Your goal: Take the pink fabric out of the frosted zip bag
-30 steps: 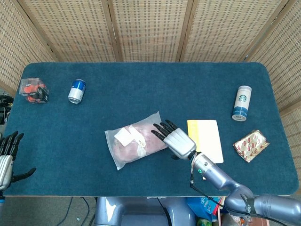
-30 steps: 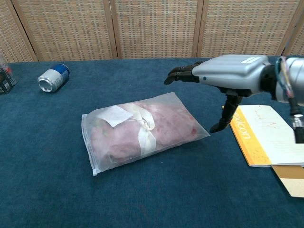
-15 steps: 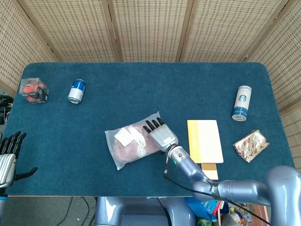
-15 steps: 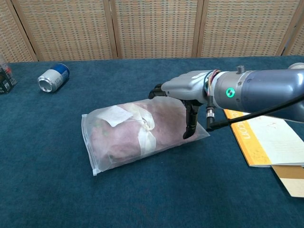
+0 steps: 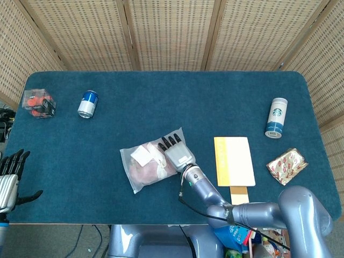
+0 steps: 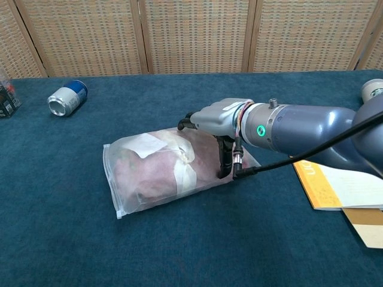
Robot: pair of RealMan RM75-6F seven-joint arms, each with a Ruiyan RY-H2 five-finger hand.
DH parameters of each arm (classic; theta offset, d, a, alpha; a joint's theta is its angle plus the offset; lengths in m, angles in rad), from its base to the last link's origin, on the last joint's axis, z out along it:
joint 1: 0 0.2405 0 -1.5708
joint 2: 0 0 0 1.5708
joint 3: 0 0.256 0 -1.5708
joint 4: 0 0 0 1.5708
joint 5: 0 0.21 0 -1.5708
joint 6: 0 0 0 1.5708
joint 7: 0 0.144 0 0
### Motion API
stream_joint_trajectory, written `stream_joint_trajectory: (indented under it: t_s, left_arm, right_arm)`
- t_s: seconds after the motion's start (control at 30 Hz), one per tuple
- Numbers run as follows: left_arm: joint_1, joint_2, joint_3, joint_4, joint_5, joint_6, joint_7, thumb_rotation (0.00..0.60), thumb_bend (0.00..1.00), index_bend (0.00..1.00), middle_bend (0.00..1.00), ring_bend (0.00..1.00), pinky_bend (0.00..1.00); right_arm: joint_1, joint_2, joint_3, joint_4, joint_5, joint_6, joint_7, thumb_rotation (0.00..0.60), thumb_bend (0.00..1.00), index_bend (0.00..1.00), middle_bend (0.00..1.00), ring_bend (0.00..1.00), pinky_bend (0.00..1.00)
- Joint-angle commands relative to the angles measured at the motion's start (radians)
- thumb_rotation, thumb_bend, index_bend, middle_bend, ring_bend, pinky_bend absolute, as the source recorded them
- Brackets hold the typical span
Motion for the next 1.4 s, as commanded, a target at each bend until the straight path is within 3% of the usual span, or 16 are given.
stream_joint_trajectory:
  t_s: [0.03,0.2,0.3,0.37,0.5,0.63,0.73,0.83,1.17,1.4]
  left_arm:
    - [-0.002,-0.001,0.000,0.002,-0.003,-0.004,0.000,0.600,0.13,0.00,0.00,0.00,0.00]
    - [-0.004,-0.002,0.001,0.002,-0.004,-0.006,0.002,0.600,0.13,0.00,0.00,0.00,0.00]
    - [-0.004,-0.002,0.000,0.001,-0.005,-0.005,0.003,0.600,0.13,0.00,0.00,0.00,0.00]
    - [-0.003,-0.001,-0.001,0.001,-0.006,-0.002,0.002,0.600,0.13,0.00,0.00,0.00,0.00]
    - [-0.001,0.000,-0.001,-0.001,-0.006,0.003,-0.003,0.600,0.13,0.00,0.00,0.00,0.00]
    - [-0.001,0.002,-0.001,0.001,-0.006,0.002,-0.008,0.600,0.13,0.00,0.00,0.00,0.00]
    - [-0.003,0.002,-0.001,0.004,-0.008,-0.002,-0.011,0.600,0.13,0.00,0.00,0.00,0.00]
    - [-0.006,0.001,-0.003,0.007,-0.015,-0.009,-0.014,0.600,0.13,0.00,0.00,0.00,0.00]
    - [-0.025,-0.006,-0.014,0.006,-0.024,-0.028,-0.009,0.600,0.13,0.00,0.00,0.00,0.00]
    - [-0.108,-0.006,-0.085,0.037,0.025,-0.044,-0.043,0.600,0.13,0.00,0.00,0.00,0.00]
  right_arm:
    - [-0.006,-0.023,0.000,0.040,-0.048,-0.017,0.066,0.600,0.00,0.00,0.00,0.00,0.00]
    - [-0.021,-0.047,0.000,0.092,-0.149,-0.034,0.162,0.600,0.00,0.00,0.01,0.00,0.01]
    - [-0.020,-0.051,-0.005,0.109,-0.164,-0.052,0.182,0.600,0.00,0.01,0.07,0.00,0.02]
    - [-0.018,-0.055,-0.008,0.120,-0.172,-0.058,0.187,0.600,0.03,0.06,0.15,0.01,0.03]
    - [-0.014,-0.063,-0.012,0.139,-0.173,-0.068,0.191,0.600,0.21,0.26,0.30,0.13,0.11]
    - [-0.008,-0.070,-0.021,0.154,-0.161,-0.077,0.179,0.600,0.44,0.49,0.46,0.32,0.30]
    - [-0.016,-0.071,-0.016,0.146,-0.186,-0.062,0.204,0.600,0.62,0.60,0.55,0.41,0.42]
    - [-0.045,-0.049,-0.004,0.104,-0.254,-0.035,0.277,0.600,0.71,0.64,0.59,0.48,0.48]
    - [-0.149,0.090,0.005,-0.045,-0.470,0.033,0.506,0.600,0.74,0.68,0.63,0.51,0.51]
    - [-0.186,0.097,0.077,-0.056,-0.511,0.082,0.658,0.600,0.74,0.68,0.64,0.53,0.62]
